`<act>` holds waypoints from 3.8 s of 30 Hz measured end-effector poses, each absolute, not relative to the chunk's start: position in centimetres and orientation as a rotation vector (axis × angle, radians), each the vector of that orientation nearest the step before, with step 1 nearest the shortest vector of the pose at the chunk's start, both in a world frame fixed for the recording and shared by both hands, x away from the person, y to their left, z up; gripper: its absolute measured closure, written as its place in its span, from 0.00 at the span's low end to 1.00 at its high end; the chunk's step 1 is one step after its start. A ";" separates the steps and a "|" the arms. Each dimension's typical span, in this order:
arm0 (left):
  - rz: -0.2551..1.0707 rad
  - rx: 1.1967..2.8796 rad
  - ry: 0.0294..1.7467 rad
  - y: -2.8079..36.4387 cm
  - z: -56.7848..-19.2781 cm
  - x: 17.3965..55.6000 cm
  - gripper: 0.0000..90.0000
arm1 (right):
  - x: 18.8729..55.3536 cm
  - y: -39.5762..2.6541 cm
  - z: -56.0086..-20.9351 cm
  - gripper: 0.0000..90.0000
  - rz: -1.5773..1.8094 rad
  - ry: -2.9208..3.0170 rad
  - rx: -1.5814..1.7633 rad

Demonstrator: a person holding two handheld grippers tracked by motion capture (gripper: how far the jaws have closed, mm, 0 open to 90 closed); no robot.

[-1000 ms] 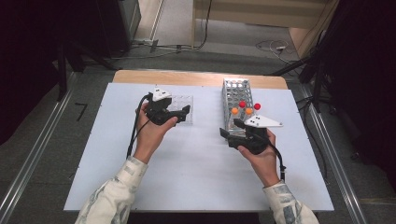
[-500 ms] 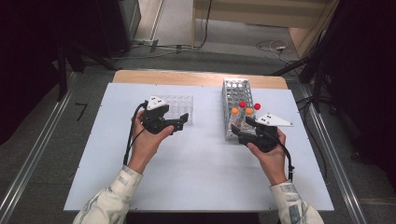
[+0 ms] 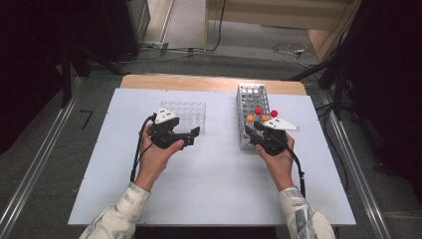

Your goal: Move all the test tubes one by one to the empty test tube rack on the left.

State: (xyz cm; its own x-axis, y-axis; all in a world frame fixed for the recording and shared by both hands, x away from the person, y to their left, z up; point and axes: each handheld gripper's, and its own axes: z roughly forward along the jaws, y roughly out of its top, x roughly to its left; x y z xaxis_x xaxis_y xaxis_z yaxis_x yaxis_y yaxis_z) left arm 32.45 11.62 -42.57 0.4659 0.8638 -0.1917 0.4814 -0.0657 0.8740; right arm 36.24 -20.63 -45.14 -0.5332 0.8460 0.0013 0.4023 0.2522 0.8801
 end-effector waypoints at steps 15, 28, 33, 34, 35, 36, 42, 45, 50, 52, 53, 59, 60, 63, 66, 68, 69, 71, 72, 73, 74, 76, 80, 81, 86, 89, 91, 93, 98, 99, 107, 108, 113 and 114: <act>0.483 1.716 1.167 11.7 -42.8 32.5 0.20 | 37.1 -19.8 -45.5 0.75 1.210 2.064 1.117; 0.493 1.715 1.171 11.7 -42.9 32.4 0.19 | 36.7 -20.0 -43.9 0.79 1.254 2.032 1.100; 0.492 1.733 1.165 11.6 -43.0 32.4 0.19 | 36.4 -20.4 -42.5 0.79 1.292 2.007 1.091; 0.491 1.733 1.165 11.6 -43.0 32.4 0.19 | 36.4 -20.5 -42.2 0.79 1.293 2.003 1.092; 0.492 1.734 1.165 11.6 -43.0 32.4 0.19 | 36.3 -20.5 -42.1 0.79 1.294 2.002 1.087; 0.491 1.732 1.166 11.6 -43.0 32.4 0.19 | 36.3 -20.6 -41.9 0.79 1.298 1.998 1.081; 0.495 1.732 1.168 11.8 -42.9 32.4 0.19 | 35.9 -20.4 -40.8 0.79 1.306 1.996 1.062; 0.500 1.726 1.167 11.8 -42.8 32.4 0.19 | 35.6 -20.3 -40.2 0.79 1.313 1.994 1.049; 0.504 1.730 1.164 11.9 -42.8 32.3 0.19 | 35.4 -19.9 -39.8 0.79 1.319 2.001 1.041; 0.506 1.734 1.163 11.8 -42.8 32.3 0.19 | 35.3 -19.7 -39.9 0.79 1.320 2.010 1.038; 0.506 1.737 1.162 11.8 -42.8 32.3 0.19 | 35.3 -19.6 -39.9 0.79 1.320 2.012 1.038; 0.505 1.728 1.163 11.8 -42.7 32.2 0.19 | 35.0 -18.8 -40.0 0.79 1.336 2.032 1.021; 0.504 1.727 1.164 11.8 -42.7 32.2 0.19 | 35.0 -18.6 -40.1 0.79 1.335 2.038 1.017; 0.502 1.725 1.163 11.9 -42.7 32.2 0.19 | 34.9 -18.0 -40.4 0.79 1.335 2.061 1.007; 0.500 1.726 1.163 11.9 -42.7 32.2 0.19 | 34.9 -17.3 -40.8 0.79 1.337 2.081 0.991; 0.499 1.727 1.161 11.9 -42.7 32.2 0.19 | 34.8 -16.6 -41.1 0.79 1.336 2.102 0.984; 0.497 1.726 1.161 11.9 -42.7 32.2 0.19 | 34.8 -16.4 -41.2 0.79 1.337 2.108 0.982; 0.500 1.724 1.163 12.1 -42.6 32.2 0.19 | 34.7 -15.7 -41.5 0.79 1.330 2.127 0.971; 0.498 1.720 1.164 12.1 -42.6 32.2 0.19 | 34.7 -15.3 -41.7 0.79 1.330 2.138 0.962; 0.496 1.717 1.165 12.1 -42.6 32.2 0.19 | 34.7 -15.1 -41.8 0.79 1.328 2.145 0.963; 0.497 1.718 1.164 12.2 -42.6 32.2 0.19 | 34.7 -14.7 -42.0 0.79 1.325 2.155 0.955; 0.498 1.714 1.164 12.2 -42.5 32.2 0.19 | 34.7 -14.0 -42.3 0.79 1.322 2.172 0.951; 0.500 1.705 1.162 12.3 -42.3 32.1 0.19 | 34.7 -12.8 -43.0 0.79 1.320 2.202 0.943; 0.500 1.704 1.164 12.4 -42.3 32.1 0.19 | 34.8 -12.5 -43.1 0.79 1.317 2.208 0.940; 0.499 1.695 1.157 12.6 -42.0 32.0 0.19 | 34.9 -11.3 -43.8 0.79 1.315 2.241 0.930; 0.494 1.683 1.151 12.7 -41.7 31.9 0.19 | 34.9 -10.6 -44.0 0.79 1.314 2.259 0.924; 0.492 1.679 1.145 12.6 -41.5 31.9 0.19 | 34.9 -10.2 -44.2 0.79 1.311 2.269 0.916; 0.492 1.676 1.133 12.4 -41.2 31.8 0.19 | 34.9 -9.8 -44.4 0.79 1.308 2.276 0.915; 0.485 1.699 1.107 11.6 -41.0 31.8 0.21 | 34.9 -8.7 -44.6 0.79 1.310 2.301 0.891; 0.482 1.709 1.103 11.4 -41.1 31.8 0.22 | 34.9 -8.5 -44.6 0.79 1.313 2.304 0.887; 0.455 1.738 1.096 10.4 -41.3 32.4 0.35 | 34.5 -7.3 -44.7 0.79 1.320 2.322 0.869; 0.456 1.750 1.094 10.4 -41.3 32.4 0.37 | 34.5 -7.3 -44.7 0.79 1.320 2.324 0.868; 0.449 1.768 1.091 10.0 -41.6 32.6 0.52 | 34.4 -7.3 -44.6 0.79 1.327 2.321 0.861; 0.448 1.772 1.087 9.9 -41.7 32.7 0.55 | 34.4 -7.3 -44.6 0.79 1.327 2.321 0.860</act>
